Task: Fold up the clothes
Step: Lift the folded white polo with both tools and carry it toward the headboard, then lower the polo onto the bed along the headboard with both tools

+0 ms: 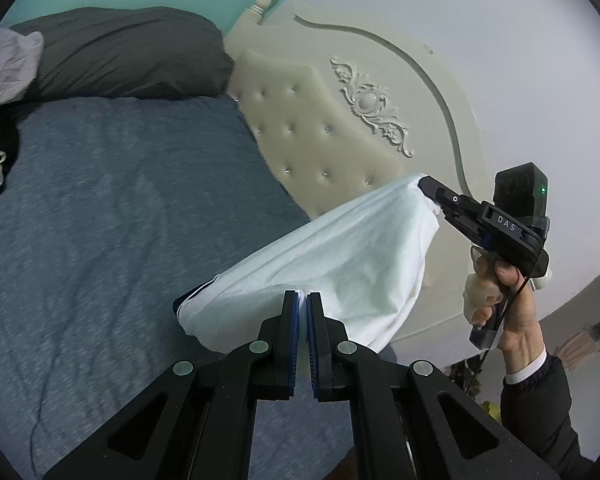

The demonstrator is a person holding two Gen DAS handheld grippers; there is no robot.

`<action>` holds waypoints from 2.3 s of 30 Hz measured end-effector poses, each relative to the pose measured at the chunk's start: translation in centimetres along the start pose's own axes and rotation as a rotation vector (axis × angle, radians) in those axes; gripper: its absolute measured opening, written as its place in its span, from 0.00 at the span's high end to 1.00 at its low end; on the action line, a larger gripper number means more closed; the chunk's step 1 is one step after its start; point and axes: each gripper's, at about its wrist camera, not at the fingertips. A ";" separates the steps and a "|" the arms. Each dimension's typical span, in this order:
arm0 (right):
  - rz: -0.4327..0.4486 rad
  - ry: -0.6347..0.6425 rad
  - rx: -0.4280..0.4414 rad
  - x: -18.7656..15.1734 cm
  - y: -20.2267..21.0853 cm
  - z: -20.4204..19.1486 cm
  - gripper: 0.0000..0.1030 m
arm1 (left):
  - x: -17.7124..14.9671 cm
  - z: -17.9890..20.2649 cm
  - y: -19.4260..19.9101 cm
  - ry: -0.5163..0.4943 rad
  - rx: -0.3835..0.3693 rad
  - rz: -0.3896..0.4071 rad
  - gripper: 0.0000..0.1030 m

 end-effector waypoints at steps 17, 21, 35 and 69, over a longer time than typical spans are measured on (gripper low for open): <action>0.025 -0.041 -0.112 9.8 3.1 17.7 0.96 | 11.8 7.3 -15.0 0.008 0.017 -0.012 0.96; 0.034 -0.021 -0.149 11.5 3.3 20.9 0.96 | 13.7 8.3 -18.1 0.002 0.032 -0.012 0.96; -0.111 -0.033 -0.254 3.7 2.7 29.0 0.96 | 5.6 8.0 -27.0 0.012 0.052 -0.171 0.96; -0.261 -0.181 -0.299 -15.3 8.2 31.5 0.96 | -10.9 7.1 -30.9 0.050 0.083 -0.324 0.96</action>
Point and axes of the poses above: each gripper's, at about its wrist camera, not at the fingertips, and y roughly against the way its jaws point, z to its right, x to its top, and after that the axes turned 2 degrees about y, right-handed
